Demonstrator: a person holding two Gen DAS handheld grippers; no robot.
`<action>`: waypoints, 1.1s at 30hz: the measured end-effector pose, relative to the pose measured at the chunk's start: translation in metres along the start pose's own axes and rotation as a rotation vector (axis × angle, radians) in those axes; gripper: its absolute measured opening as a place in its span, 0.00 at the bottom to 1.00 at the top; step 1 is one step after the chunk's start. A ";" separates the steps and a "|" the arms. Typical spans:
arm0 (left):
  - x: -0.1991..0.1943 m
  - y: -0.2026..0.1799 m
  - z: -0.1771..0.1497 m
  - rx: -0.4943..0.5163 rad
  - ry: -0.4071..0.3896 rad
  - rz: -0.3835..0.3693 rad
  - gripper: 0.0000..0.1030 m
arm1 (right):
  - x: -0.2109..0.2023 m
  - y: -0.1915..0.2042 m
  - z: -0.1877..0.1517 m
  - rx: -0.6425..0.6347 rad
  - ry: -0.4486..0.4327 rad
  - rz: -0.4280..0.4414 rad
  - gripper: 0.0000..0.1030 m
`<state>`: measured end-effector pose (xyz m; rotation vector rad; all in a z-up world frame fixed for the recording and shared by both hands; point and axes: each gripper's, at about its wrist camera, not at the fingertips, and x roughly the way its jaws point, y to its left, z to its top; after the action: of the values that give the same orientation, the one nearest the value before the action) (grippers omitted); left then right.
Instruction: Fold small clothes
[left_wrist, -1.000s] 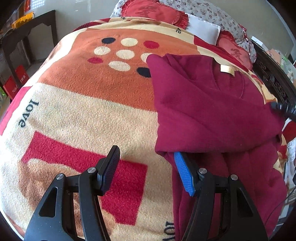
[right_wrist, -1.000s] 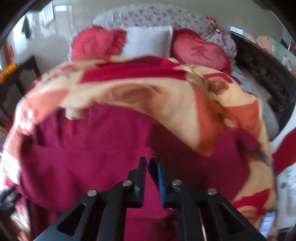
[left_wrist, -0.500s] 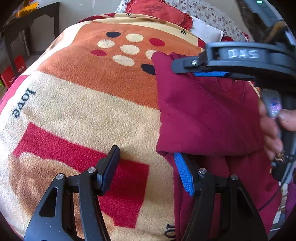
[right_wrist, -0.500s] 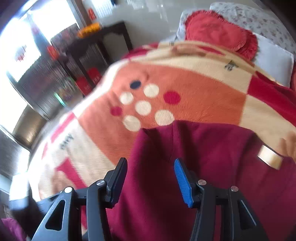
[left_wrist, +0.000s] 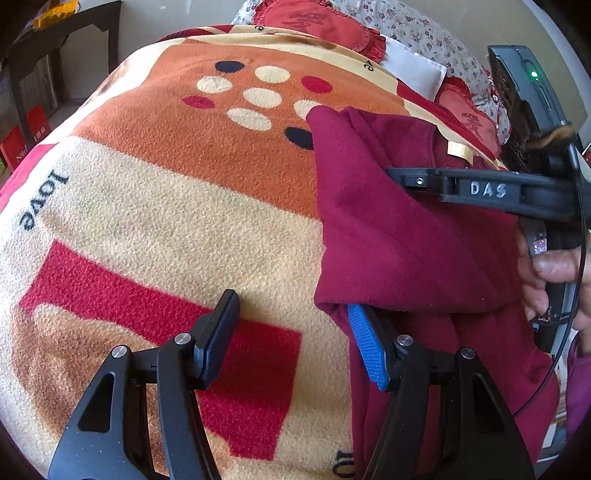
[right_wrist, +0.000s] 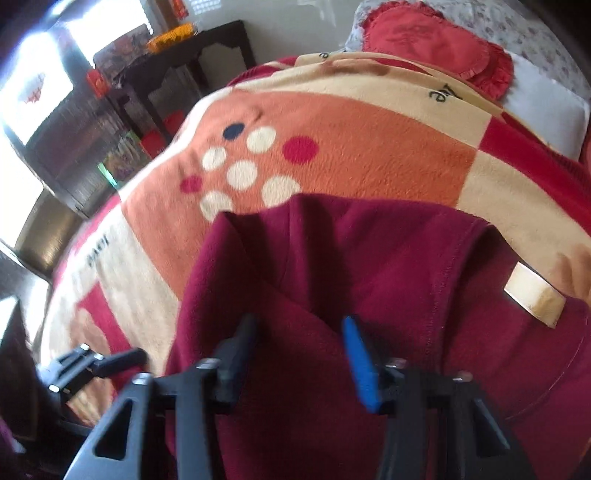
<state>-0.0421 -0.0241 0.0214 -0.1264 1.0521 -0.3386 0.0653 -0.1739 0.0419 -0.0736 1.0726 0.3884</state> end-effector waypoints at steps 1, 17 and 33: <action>0.000 0.000 0.000 -0.003 0.001 -0.002 0.59 | -0.005 0.003 -0.001 -0.021 -0.018 -0.024 0.10; 0.003 0.011 0.007 -0.035 -0.014 0.004 0.59 | -0.024 0.004 0.022 0.085 -0.157 0.015 0.18; -0.005 0.013 0.003 -0.033 -0.008 0.019 0.59 | 0.016 0.038 0.019 0.093 -0.070 0.169 0.19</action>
<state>-0.0393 -0.0107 0.0232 -0.1473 1.0510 -0.3036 0.0750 -0.1297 0.0423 0.1137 1.0291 0.4892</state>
